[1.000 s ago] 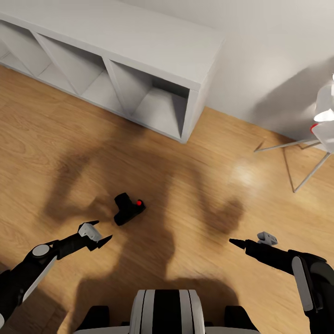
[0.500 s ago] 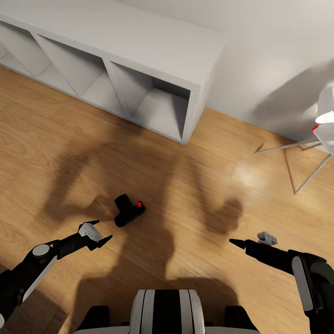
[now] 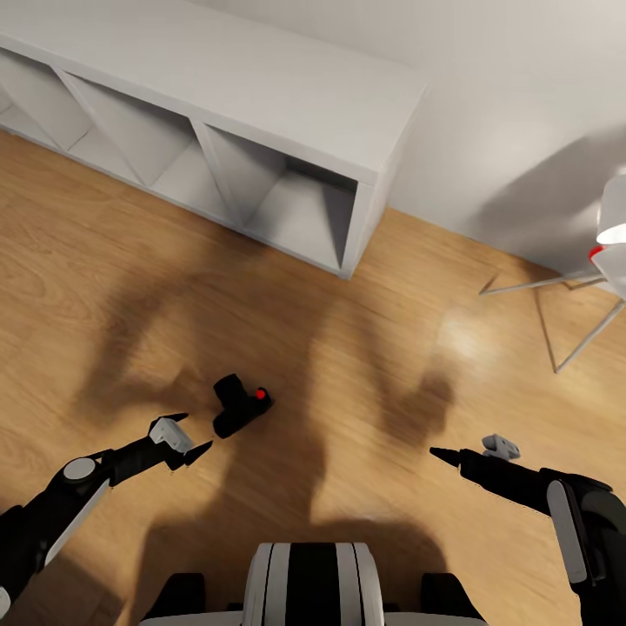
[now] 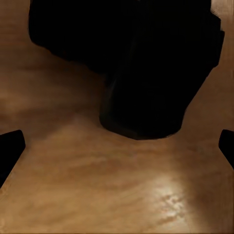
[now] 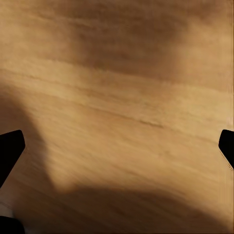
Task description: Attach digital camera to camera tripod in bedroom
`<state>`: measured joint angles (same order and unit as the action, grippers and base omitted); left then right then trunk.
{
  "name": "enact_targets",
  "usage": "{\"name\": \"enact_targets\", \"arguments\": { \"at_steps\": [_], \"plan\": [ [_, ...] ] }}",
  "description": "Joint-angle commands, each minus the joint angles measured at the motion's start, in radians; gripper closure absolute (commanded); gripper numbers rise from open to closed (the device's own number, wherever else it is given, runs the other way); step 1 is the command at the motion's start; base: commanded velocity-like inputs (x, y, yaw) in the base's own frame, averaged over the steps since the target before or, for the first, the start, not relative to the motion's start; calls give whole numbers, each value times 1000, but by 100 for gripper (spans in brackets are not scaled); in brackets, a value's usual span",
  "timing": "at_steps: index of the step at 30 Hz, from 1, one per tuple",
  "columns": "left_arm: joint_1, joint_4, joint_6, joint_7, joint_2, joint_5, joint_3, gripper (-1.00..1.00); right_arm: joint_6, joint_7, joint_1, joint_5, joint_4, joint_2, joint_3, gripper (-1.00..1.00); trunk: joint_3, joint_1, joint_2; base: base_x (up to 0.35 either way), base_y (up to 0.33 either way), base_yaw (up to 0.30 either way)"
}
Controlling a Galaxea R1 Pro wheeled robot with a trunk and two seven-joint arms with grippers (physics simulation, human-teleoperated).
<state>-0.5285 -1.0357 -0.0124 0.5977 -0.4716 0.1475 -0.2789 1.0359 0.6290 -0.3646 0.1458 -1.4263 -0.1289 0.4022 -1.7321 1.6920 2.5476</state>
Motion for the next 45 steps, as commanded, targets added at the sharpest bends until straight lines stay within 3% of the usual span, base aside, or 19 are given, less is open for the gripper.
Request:
{"name": "enact_targets", "arguments": {
  "at_steps": [1,26,45],
  "plan": [
    [-1,0,-1,1,-1,6,-3,-100,7,-1,0,6,0,0,1,-100,-1,0,0,222,0,0],
    [-1,-1,-10,1,1,6,-3,-100,11,-2,-1,6,-4,-5,-2,-100,-1,0,0,31,0,0],
    [-1,1,-9,19,-2,6,-9,-100,8,-6,-2,5,-2,-8,-2,-100,-1,0,0,0,0,-108]
  ]
}}
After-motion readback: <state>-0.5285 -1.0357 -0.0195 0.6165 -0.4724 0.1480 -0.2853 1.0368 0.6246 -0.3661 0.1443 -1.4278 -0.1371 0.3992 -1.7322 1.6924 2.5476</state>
